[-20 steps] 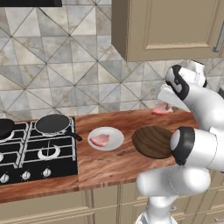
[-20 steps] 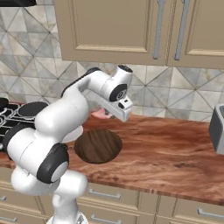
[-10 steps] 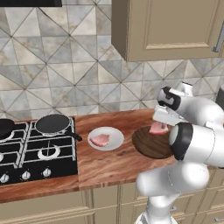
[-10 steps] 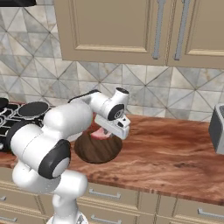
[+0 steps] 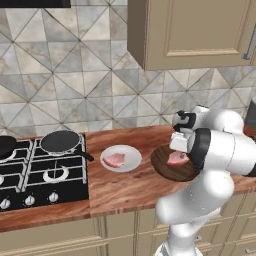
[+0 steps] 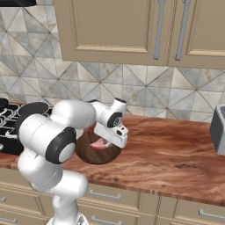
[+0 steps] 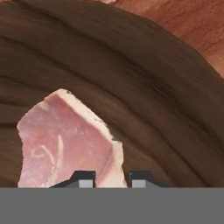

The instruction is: Place one of the steaks on the plate and the other in the bowl. Then place the bowl in the fridge.

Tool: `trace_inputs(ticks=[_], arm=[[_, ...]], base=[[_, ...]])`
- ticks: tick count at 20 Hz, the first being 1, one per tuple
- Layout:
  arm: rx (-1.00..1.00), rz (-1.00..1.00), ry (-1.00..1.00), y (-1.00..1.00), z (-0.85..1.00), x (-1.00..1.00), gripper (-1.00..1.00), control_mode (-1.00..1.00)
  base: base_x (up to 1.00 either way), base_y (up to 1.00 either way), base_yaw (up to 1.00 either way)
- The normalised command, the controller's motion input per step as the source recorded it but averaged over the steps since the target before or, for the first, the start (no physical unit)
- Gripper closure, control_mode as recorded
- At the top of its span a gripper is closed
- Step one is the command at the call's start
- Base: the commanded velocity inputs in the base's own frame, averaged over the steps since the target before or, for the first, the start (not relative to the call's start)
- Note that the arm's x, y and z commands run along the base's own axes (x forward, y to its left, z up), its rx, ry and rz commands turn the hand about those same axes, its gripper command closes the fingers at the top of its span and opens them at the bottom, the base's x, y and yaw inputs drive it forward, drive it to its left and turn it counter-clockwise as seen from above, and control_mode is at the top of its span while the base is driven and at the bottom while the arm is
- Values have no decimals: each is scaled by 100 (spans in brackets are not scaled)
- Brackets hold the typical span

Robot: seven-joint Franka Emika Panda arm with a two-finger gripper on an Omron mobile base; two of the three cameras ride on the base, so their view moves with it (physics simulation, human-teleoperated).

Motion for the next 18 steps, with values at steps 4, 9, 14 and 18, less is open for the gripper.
trace_inputs(ticks=[4, 9, 14, 18], arm=[[0, 1, 8, 14, -15, 2, 100, -100], [0, 1, 7, 5, -23, 0, 100, -100], [0, 0, 4, 0, -15, 0, 100, -100], [0, 0, -5, 3, 5, -19, -100, -100]], base=[[0, 0, 0], [0, 0, 0], [0, 0, 0], [0, 0, 0]])
